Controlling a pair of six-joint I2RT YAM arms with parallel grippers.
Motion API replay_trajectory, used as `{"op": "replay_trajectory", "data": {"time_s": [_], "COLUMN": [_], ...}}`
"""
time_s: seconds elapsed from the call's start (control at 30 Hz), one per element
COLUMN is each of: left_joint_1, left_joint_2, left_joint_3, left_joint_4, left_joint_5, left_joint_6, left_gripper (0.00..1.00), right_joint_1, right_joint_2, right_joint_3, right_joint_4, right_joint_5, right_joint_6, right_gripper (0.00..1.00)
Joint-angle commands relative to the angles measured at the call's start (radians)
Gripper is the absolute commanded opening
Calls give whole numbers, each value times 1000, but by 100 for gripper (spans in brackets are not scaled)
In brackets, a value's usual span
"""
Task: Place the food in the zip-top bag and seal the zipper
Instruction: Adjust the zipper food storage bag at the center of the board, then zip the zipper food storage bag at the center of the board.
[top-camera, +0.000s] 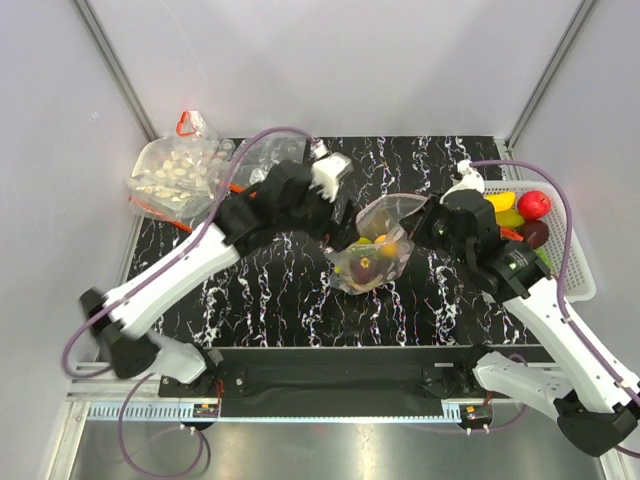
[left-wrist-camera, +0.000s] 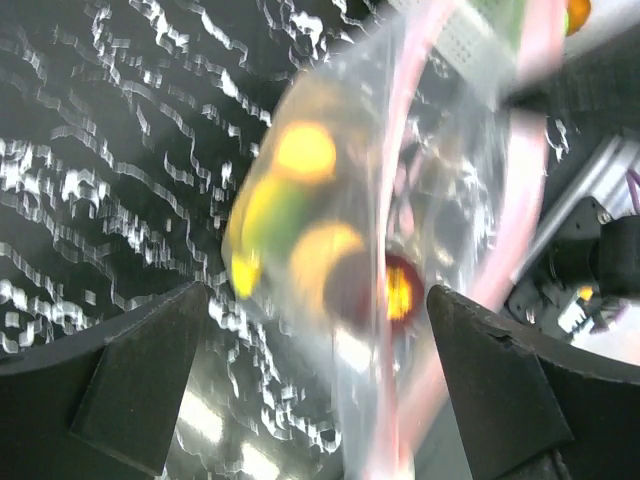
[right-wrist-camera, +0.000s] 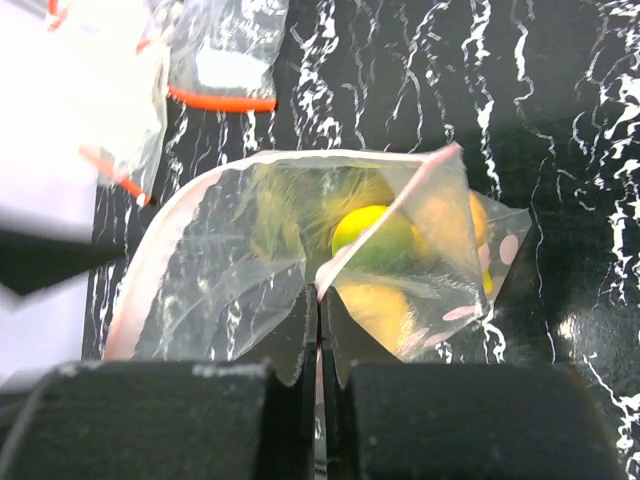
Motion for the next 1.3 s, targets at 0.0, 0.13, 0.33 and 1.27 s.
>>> {"op": "replay_trajectory", "data": {"time_s": [0.0,0.13,0.33,1.27], "left_joint_1": [0,0,-2,18], "left_joint_2": [-257,-468,-676,-453], "left_joint_3": [-206,-392,-739,-1005], "left_joint_4": [230,336,652,1323], "left_joint_5": [-13,6,40,-54], "left_joint_6": [-58,-67,-76,231], "left_gripper": [99,99,99,60], "right_joint_1": [1,1,1,1], "right_joint_2": [29,66,106,106], "right_joint_3": [14,58,96,170], "right_joint_4": [47,36,33,-10], "right_joint_5": [90,94,103,70], "right_joint_6": [35,24,-2,-20], "right_gripper": [0,0,0,0]}}
